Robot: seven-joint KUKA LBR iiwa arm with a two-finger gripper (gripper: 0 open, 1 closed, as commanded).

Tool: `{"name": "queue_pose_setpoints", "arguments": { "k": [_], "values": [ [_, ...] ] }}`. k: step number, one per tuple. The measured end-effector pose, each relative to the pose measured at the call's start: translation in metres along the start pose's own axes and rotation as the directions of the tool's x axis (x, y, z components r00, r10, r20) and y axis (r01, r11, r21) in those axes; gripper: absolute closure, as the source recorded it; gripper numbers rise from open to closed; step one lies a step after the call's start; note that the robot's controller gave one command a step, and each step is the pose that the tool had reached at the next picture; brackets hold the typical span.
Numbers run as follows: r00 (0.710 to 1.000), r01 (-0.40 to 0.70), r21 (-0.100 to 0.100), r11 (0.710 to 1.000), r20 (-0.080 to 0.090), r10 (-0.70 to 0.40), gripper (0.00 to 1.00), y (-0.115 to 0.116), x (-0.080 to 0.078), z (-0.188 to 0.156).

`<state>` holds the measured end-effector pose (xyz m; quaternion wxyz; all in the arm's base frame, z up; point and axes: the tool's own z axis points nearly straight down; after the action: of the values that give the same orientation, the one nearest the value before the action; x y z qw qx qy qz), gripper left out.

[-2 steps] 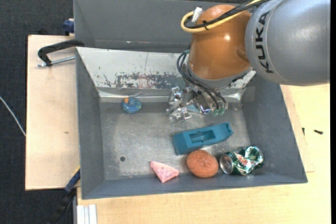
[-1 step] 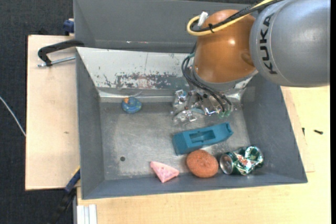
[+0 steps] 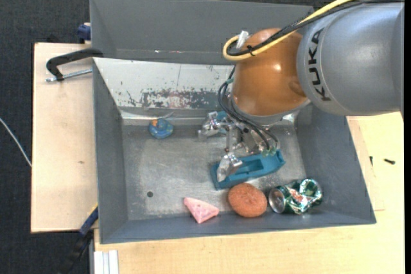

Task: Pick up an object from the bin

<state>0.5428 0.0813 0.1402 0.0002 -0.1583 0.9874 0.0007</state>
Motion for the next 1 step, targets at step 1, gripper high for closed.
{"name": "queue_pose_setpoints", "arguments": {
  "k": [1],
  "values": [
    [1.000, 0.000, 0.000, 1.000, 0.000, 0.000, 0.00, -0.0001, 0.0000, 0.0000]
  ]
}}
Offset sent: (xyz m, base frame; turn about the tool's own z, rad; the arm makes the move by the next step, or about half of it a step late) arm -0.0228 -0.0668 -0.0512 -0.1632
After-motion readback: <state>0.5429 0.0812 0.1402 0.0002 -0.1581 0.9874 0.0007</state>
